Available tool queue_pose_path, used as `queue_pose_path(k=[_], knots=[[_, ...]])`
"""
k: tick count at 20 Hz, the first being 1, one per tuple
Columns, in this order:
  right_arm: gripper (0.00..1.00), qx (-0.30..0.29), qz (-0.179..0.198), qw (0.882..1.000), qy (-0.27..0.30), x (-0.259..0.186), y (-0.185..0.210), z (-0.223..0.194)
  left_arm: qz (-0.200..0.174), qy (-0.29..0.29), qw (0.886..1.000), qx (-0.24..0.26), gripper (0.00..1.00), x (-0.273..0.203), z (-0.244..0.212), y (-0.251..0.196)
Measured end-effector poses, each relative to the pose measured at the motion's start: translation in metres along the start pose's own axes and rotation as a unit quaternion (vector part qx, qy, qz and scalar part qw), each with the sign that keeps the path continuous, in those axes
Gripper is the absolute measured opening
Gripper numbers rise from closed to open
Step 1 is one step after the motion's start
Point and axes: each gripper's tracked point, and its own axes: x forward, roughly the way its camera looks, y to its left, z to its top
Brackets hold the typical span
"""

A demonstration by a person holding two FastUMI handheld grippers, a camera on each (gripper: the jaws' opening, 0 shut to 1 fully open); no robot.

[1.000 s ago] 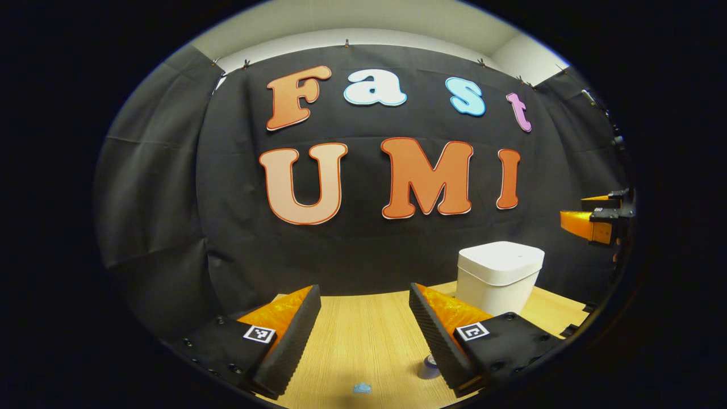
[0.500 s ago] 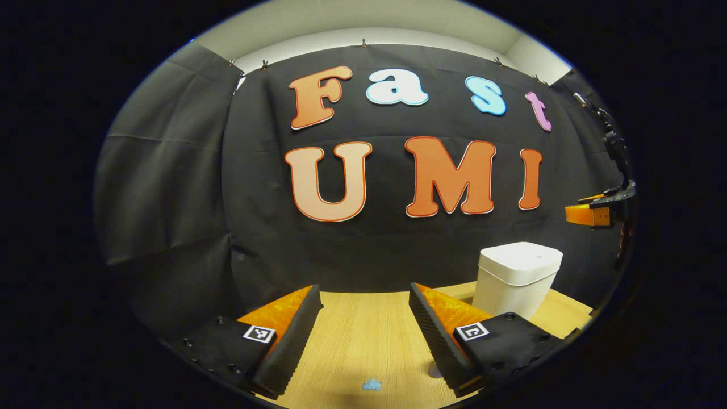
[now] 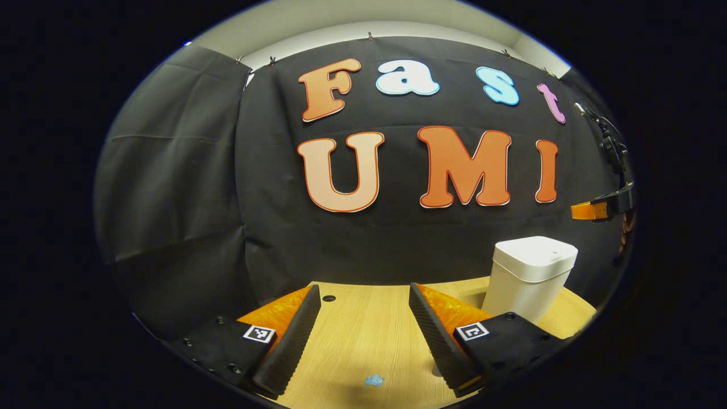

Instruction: Press the lid of the desktop garbage bin to open it, pick up the crumpled paper on the desktop and throw it into the bin, then pick up the pop can on the desktop and drop it into the bin, and finally close the garbage bin lid.

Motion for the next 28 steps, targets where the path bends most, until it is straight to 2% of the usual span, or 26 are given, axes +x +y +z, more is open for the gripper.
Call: queue_pose_path(k=[14,21,28], knots=[[0.0,0.007,0.03,0.997,0.075,0.057,-0.007,-0.055,0.02,0.022,0.999,0.017,1.0,0.008,-0.006,-0.018],[0.01,0.003,0.028,0.994,0.108,0.065,-0.011,-0.08,0.032,0.043,0.998,0.021,1.0,0.008,-0.021,-0.021],[0.01,0.007,0.023,0.993,0.114,0.068,-0.013,-0.085,0.032,0.05,0.998,0.025,1.0,0.013,-0.024,-0.032]])
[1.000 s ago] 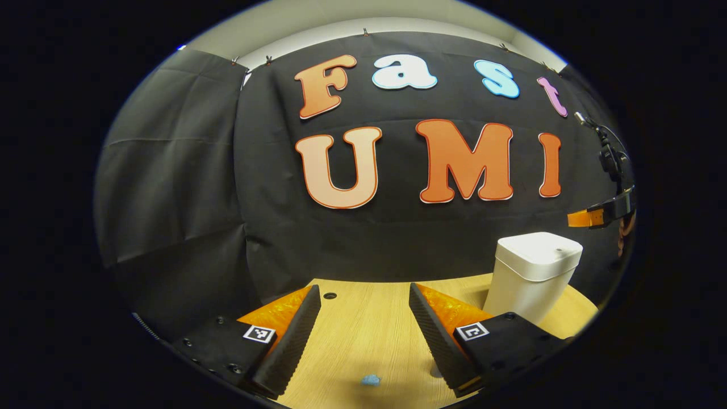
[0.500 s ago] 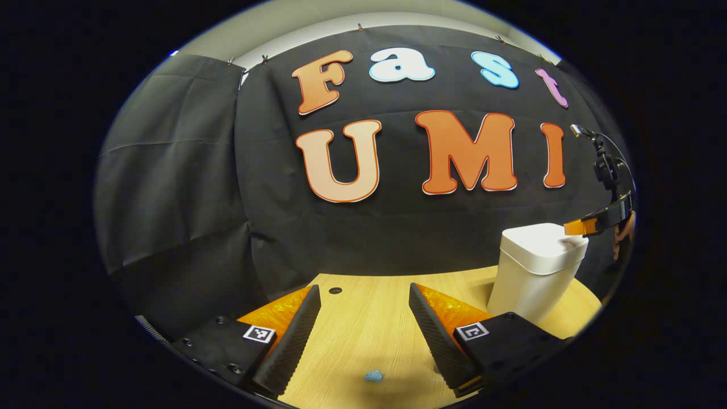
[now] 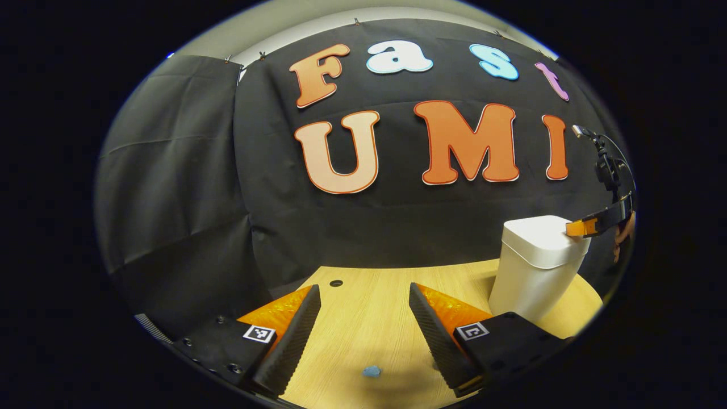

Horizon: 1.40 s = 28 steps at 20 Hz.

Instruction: Press the lid of the desktop garbage bin to open it, pick up the crumpled paper on the desktop and throw it into the bin, then pick up the pop can on the desktop and drop it into the bin, and finally close the garbage bin lid.

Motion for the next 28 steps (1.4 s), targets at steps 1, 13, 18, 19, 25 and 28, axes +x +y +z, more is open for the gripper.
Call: queue_pose_path(k=[1,13,18,19,25,28], knots=[[0.01,-0.007,-0.001,1.0,0.0,-0.002,0.0,-0.001,-0.001,0.0,1.0,0.001,1.0,0.0,0.001,-0.003],[0.01,-0.026,0.036,0.996,-0.072,-0.016,0.0,0.028,0.018,-0.01,1.0,-0.001,1.0,-0.005,0.005,-0.019],[0.01,-0.04,0.045,0.991,-0.123,-0.023,-0.005,0.061,0.037,-0.007,0.999,-0.012,1.0,-0.009,-0.002,-0.023],[0.01,-0.044,0.046,0.989,-0.135,-0.025,-0.005,0.068,0.039,-0.004,0.999,-0.016,1.0,-0.01,-0.007,-0.025],[0.01,-0.054,0.043,0.981,-0.182,-0.041,0.007,0.092,0.035,-0.012,0.999,-0.015,0.97,-0.001,-0.003,-0.012],[0.01,-0.056,0.028,0.981,-0.184,-0.045,0.012,0.091,0.022,-0.012,1.0,-0.016,0.99,0.009,-0.002,-0.003]])
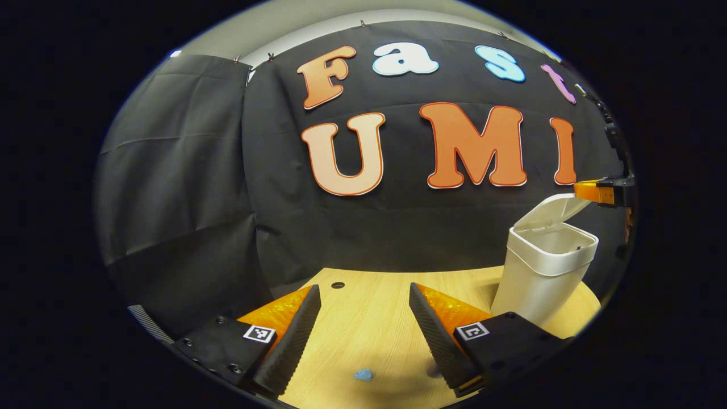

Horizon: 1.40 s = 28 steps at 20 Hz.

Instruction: Press the lid of the desktop garbage bin to open it, pick up the crumpled paper on the desktop and throw it into the bin, then pick up the pop can on the desktop and drop it into the bin, and finally close the garbage bin lid.

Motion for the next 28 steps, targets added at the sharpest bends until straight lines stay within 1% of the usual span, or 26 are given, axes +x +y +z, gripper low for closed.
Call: queue_pose_path(k=[3,5,8,9,10,11,13,15,19,28], knots=[[0.06,-0.003,-0.003,1.0,0.0,-0.009,0.011,0.0,-0.005,-0.005,1.0,0.0,0.99,0.007,0.004,0.017],[0.16,-0.001,-0.007,1.0,-0.006,-0.013,0.018,0.004,-0.01,-0.011,1.0,0.001,0.99,0.012,0.009,0.027],[0.42,0.013,0.009,1.0,-0.006,-0.024,0.042,0.0,-0.022,-0.01,1.0,-0.004,0.99,0.019,0.009,0.039],[0.61,0.016,0.015,1.0,-0.008,-0.027,0.049,0.0,-0.027,-0.009,1.0,-0.005,0.99,0.021,0.008,0.041],[0.71,0.017,0.019,1.0,-0.009,-0.03,0.056,-0.002,-0.032,-0.007,0.999,-0.006,0.99,0.024,0.006,0.041],[0.79,0.017,0.024,1.0,-0.007,-0.033,0.063,-0.005,-0.037,-0.004,0.999,-0.006,0.99,0.025,0.003,0.042],[0.87,0.018,0.032,0.999,0.0,-0.039,0.075,-0.012,-0.048,0.001,0.999,-0.007,0.99,0.029,0.001,0.043],[0.92,0.023,0.039,0.999,0.009,-0.044,0.086,-0.019,-0.058,0.007,0.998,-0.005,0.99,0.032,-0.006,0.042],[0.96,0.029,0.05,0.998,0.029,-0.052,0.103,-0.033,-0.083,0.025,0.996,-0.003,1.0,0.04,-0.025,0.036],[0.98,0.015,0.085,0.993,0.084,-0.072,0.151,-0.081,-0.113,0.084,0.99,0.02,1.0,0.05,-0.08,0.025]])
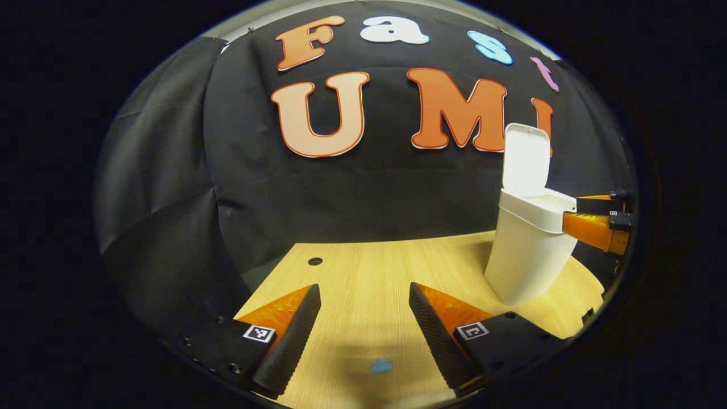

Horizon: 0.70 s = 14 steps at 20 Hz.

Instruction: Press the lid of the desktop garbage bin to open it, pick up the crumpled paper on the desktop and throw it into the bin, then pick up the pop can on the desktop and drop it into the bin, and finally close the garbage bin lid.

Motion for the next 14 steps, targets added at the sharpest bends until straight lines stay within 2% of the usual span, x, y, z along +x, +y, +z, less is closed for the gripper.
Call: queue_pose_path(k=[4,5,12,13,14], knots=[[0.99,-0.005,0.019,0.999,0.028,0.001,0.018,-0.025,-0.012,0.028,1.0,0.004,0.97,0.01,-0.023,-0.005],[0.99,-0.006,0.023,0.999,0.035,0.0,0.022,-0.031,-0.014,0.035,0.999,0.004,1.0,0.012,-0.027,-0.006],[0.99,0.0,0.056,0.994,0.095,0.003,0.054,-0.082,-0.026,0.09,0.996,0.007,1.0,0.02,-0.067,-0.004],[0.99,0.0,0.063,0.993,0.104,0.003,0.058,-0.088,-0.028,0.097,0.995,0.007,0.97,0.021,-0.072,-0.004],[0.99,-0.001,0.068,0.991,0.111,0.003,0.061,-0.093,-0.03,0.102,0.994,0.006,1.0,0.023,-0.074,-0.005]])
